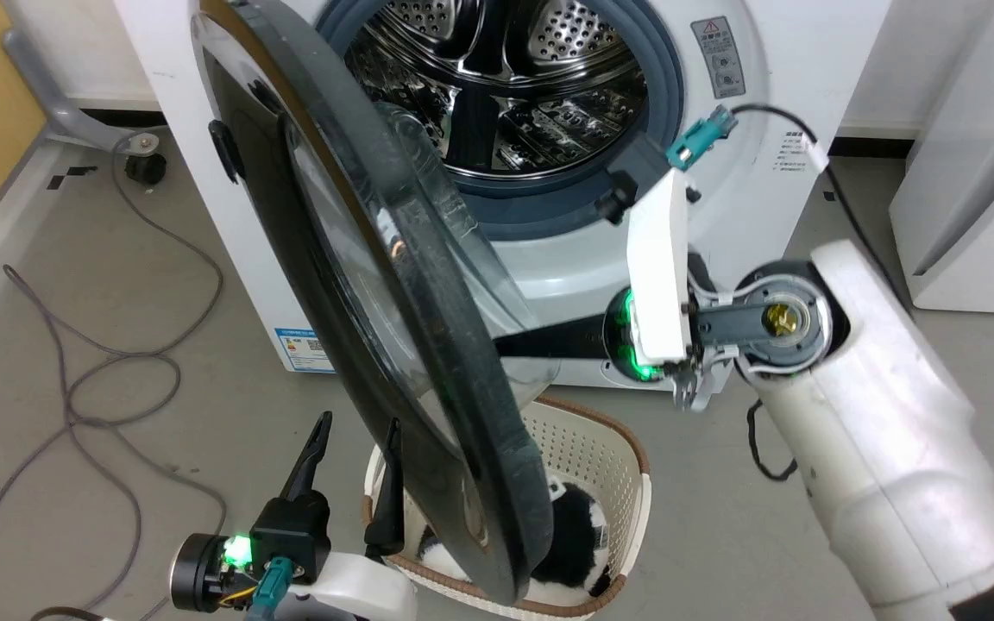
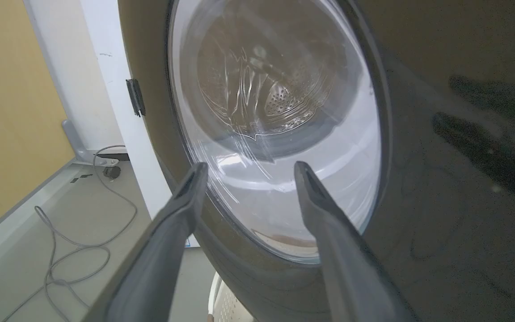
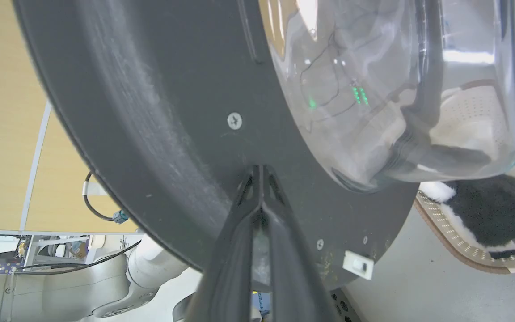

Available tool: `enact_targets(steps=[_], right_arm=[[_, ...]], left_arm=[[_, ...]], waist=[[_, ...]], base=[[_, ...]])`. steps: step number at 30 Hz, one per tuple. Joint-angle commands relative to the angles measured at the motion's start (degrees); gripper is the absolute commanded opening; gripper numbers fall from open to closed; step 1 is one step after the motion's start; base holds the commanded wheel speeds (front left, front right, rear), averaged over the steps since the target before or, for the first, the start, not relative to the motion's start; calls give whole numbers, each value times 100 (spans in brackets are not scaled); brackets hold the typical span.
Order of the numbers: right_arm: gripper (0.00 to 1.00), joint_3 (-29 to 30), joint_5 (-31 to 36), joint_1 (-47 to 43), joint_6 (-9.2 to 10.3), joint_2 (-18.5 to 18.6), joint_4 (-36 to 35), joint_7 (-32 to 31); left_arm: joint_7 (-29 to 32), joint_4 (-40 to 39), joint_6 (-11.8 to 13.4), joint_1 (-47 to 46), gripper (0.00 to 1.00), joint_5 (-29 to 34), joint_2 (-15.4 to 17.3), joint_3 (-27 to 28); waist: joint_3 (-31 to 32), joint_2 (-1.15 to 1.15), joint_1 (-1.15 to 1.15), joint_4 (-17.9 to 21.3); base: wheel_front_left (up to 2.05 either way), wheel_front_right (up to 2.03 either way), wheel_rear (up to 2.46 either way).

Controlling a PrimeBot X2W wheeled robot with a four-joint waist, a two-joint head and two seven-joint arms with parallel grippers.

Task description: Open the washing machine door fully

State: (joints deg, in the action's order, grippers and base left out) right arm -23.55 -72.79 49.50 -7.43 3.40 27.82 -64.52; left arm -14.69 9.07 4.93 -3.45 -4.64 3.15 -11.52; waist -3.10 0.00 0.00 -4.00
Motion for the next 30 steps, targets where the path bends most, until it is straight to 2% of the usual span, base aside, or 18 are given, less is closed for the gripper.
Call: enact_targets(steps=[1, 4, 6, 7, 8, 13, 17, 24, 26, 30], right_arm=[[0, 30, -58, -212, -6, -43, -138, -45], [0, 165, -32, -485, -6, -45, -440, 27], [2, 395, -18, -678, -6, -47, -664, 329], [48, 530, 19, -778, -6, -48, -787, 575], [100, 641, 19, -895, -6, -49, -915, 794], [100, 1270, 1, -1604, -6, -51, -1440, 2281], [100, 1697, 181, -2404, -6, -51, -1828, 3785], [100, 2151, 1182, -3874, -6, -52, -1997, 6067], [100, 2217, 1374, -4059, -6, -52, -2011, 6304], [100, 2622, 2202, -4696, -6, -52, -2073, 7166]], left_arm=[[-30, 16, 19, 48, 100, 30, 22, 10], [-30, 25, 20, 32, 100, 29, 20, 4], [-30, 26, 21, 21, 100, 29, 19, 7], [-30, 29, 20, 15, 100, 28, 18, 6], [-30, 29, 23, 10, 100, 27, 18, 9], [-30, 43, 29, -26, 100, 20, 13, 5], [-30, 33, 42, -29, 100, 12, 12, 33], [-30, 42, 52, 24, 100, 11, 13, 93], [-30, 46, 49, 31, 100, 12, 13, 97], [-30, 55, 36, 72, 100, 15, 23, 121]], waist=[[-8, 0, 0, 17], [-25, 0, 0, 35], [-38, 0, 0, 53], [-41, 0, 0, 55], [-51, 0, 0, 63], [-63, 0, 0, 92], [-71, 0, 0, 143], [-39, 0, 0, 238], [-31, 0, 0, 248], [-6, 0, 0, 290]], base=[[0, 0, 0], [0, 0, 0], [0, 0, 0], [0, 0, 0], [0, 0, 0], [0, 0, 0], [0, 0, 0], [0, 0, 0], [0, 0, 0], [0, 0, 0]])
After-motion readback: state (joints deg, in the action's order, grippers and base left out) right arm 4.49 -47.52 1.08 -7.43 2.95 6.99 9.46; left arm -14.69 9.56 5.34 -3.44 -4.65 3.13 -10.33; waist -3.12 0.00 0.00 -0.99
